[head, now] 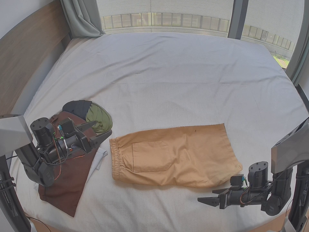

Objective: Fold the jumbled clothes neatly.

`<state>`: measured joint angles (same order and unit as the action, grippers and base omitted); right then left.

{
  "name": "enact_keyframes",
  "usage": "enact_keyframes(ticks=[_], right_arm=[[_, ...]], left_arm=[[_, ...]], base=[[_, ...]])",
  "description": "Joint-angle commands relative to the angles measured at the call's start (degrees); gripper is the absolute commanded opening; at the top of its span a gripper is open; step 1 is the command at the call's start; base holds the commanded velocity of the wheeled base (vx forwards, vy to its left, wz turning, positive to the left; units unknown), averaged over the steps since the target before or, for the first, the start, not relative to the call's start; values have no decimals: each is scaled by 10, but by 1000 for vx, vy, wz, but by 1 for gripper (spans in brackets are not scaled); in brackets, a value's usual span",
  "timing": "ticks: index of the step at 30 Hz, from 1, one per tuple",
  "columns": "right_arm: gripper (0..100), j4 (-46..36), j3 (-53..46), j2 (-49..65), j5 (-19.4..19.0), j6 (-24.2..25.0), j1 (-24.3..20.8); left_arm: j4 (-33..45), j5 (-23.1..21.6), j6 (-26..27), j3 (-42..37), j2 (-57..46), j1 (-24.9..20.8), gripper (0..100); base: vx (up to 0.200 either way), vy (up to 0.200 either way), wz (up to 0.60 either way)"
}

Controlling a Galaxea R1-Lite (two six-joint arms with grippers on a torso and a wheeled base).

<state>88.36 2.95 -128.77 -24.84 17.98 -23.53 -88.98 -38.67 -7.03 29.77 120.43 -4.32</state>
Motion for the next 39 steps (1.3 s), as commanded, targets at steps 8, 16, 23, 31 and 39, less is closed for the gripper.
enact_keyframes(ticks=[8, 16, 23, 31, 39], right_arm=[[100, 0, 58, 66, 4, 31, 38], [100, 0, 72, 9, 9, 33, 70], [100, 1, 88, -46, 23, 31, 79], [100, 1, 92, -46, 22, 31, 82], [100, 1, 85, 4, 18, 30, 73]], left_arm=[[-1, -4, 1, 0, -2, 1, 100], [-1, -6, -3, -2, -8, 1, 100], [-1, -5, -3, 1, -9, 1, 100], [-1, -4, -4, 2, -17, 0, 100], [-1, -5, -5, 2, -20, 0, 100]], base=[[0, 0, 0], [0, 0, 0], [0, 0, 0], [0, 0, 0], [0, 0, 0]])
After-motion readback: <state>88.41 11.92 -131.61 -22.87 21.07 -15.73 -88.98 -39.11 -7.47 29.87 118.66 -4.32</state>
